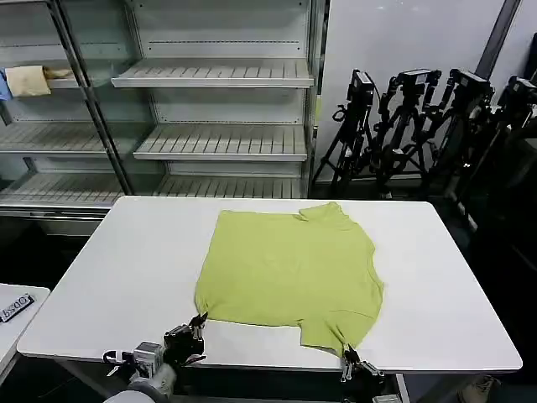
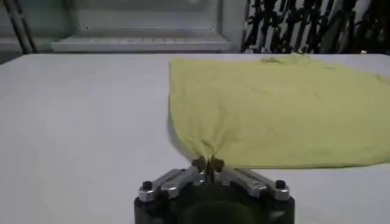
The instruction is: Fold and organize the clothes.
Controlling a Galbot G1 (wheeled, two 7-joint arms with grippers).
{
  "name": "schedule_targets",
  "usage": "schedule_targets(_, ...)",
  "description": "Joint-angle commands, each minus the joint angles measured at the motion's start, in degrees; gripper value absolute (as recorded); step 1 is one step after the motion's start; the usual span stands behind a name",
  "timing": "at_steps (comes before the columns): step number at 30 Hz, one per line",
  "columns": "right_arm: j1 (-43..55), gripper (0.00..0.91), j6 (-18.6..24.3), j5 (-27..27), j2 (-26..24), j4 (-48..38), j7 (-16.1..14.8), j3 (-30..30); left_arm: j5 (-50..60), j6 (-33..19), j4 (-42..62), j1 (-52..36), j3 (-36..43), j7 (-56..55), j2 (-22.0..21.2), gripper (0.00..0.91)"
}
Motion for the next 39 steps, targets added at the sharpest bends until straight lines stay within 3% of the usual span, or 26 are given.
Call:
schedule_targets(1,0.2,0.0,0.0,0.2,0.3,0.0,0.2,-0.4,-0.3,-1.3,-2.5,0.9,-0.1,0.1,0.0,0.03)
schedule_targets(14,-7.4,0.0,0.9,-1.1,-1.8,10.1,-0.9,3.2,3.4,-3.9,-13.0,12.0,-1.8,-1.3,-1.2,0.03)
schedule_targets(22,-8.9,0.0,1.5,1.6,-3.2,13.5,-1.6,7.6,5.6,-4.5,-16.7,18.6,-1.8,-1.9,-2.8,0.03)
schedule_targets(34,1.6,0.0,4.9,10.8,-4.8,9.7,-1.2,10.4,1.7,-5.9,-13.7,11.1,-4.2,-1.0,0.0,0.03)
schedule_targets(39,5.3,0.0,5.3,12.2,-6.1,7.1,-1.4,10.5,1.2,-6.6,-11.3,7.8,-3.6,-0.2,1.2,0.03)
